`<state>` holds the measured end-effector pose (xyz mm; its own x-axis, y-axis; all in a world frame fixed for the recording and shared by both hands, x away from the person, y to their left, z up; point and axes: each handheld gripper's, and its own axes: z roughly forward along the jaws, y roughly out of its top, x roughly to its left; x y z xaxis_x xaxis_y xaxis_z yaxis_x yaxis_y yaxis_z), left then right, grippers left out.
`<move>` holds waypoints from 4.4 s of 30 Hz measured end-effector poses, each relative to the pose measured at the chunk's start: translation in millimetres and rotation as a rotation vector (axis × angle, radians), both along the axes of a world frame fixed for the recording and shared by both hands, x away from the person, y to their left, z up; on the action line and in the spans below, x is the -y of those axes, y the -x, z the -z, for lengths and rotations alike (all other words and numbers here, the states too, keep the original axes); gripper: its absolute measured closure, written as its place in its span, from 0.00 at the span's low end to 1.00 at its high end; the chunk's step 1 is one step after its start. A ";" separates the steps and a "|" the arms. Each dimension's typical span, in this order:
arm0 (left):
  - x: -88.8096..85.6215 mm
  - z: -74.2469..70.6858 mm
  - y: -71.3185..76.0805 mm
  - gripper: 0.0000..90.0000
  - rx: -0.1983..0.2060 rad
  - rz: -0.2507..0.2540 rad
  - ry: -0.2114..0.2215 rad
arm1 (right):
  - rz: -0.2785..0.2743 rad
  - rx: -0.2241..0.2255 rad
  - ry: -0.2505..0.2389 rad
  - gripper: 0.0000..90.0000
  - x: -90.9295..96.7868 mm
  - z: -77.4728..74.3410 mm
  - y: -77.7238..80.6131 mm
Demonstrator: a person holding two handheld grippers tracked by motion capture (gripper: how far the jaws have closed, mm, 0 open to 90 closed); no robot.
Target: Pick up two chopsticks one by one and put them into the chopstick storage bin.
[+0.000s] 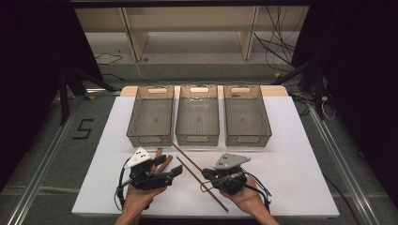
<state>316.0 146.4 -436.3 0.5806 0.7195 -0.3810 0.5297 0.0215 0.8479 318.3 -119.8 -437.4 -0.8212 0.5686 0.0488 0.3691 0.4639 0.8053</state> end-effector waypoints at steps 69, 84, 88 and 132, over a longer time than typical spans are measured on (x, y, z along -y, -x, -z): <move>-63.9 -136.5 -121.4 0.94 -0.131 0.068 -0.097 | 0.028 -0.038 -0.045 0.28 28.7 10.9 9.9; -75.1 -138.3 -183.8 0.94 -0.216 -0.066 -0.258 | 0.024 -0.036 -0.043 0.27 29.7 12.5 9.8; -77.8 -131.2 -192.1 0.95 -0.227 -0.097 -0.298 | 0.023 -0.037 -0.051 0.26 29.8 12.6 10.0; -62.8 -59.0 -220.8 0.94 -0.372 -0.101 -0.170 | 0.015 -0.035 -0.041 0.26 30.3 13.5 10.3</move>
<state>536.8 209.3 -377.3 0.3494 0.8365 -0.4222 0.8029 -0.0351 0.5951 307.9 -150.1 -450.9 -0.8101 0.5775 0.1011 0.4039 0.4248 0.8102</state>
